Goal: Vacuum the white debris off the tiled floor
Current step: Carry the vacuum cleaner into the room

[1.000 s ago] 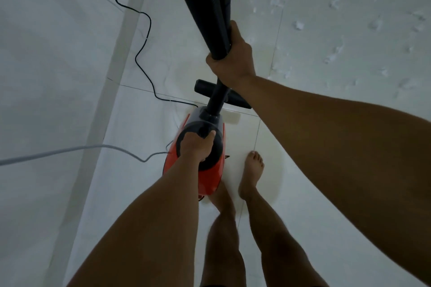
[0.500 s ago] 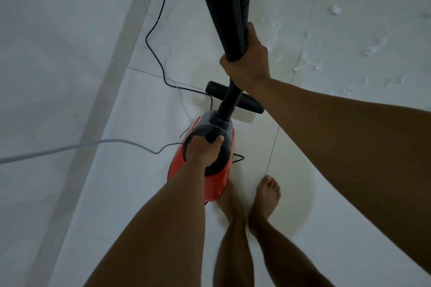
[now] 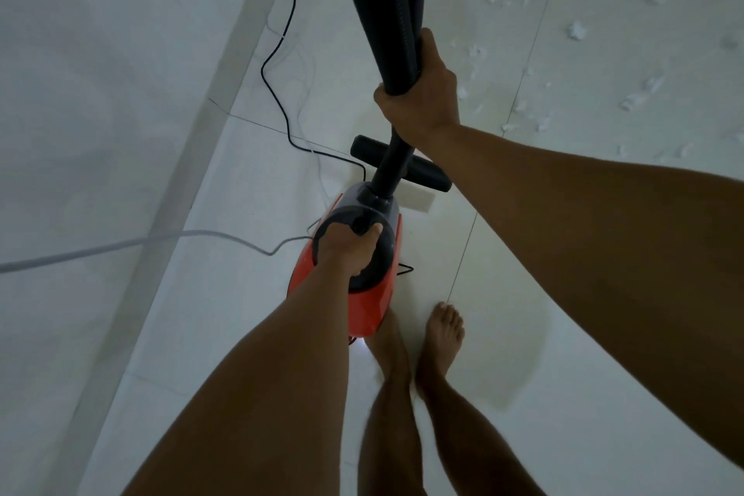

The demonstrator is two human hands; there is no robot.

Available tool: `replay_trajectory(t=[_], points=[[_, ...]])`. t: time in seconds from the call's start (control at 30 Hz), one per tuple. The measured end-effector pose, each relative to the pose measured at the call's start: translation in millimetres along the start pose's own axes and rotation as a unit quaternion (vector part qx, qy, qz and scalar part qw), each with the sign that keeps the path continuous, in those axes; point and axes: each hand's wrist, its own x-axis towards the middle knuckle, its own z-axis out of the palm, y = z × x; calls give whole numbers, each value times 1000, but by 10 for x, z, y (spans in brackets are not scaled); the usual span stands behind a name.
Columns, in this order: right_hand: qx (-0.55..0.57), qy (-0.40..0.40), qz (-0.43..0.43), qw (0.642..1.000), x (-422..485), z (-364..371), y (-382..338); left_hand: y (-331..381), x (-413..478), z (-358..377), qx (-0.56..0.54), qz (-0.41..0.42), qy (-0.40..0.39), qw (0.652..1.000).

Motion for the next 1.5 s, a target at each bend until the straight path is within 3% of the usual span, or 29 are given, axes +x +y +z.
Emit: replay_trajectory(t=[0.2, 0.57, 1.03, 1.5], points=[[10, -1, -26, 1000, 71, -463, -465, 463, -431, -131, -11, 21, 21, 999], [-4, -12, -42, 999, 283, -672, -362, 671, -400, 46, -14, 29, 22, 999], [3, -23, -31, 999, 468, -389, 170, 508, 18, 266, -5, -24, 15, 1000], [-2, -4, -64, 998, 337, 263, 729, 63, 563, 524, -9, -20, 13, 1000]])
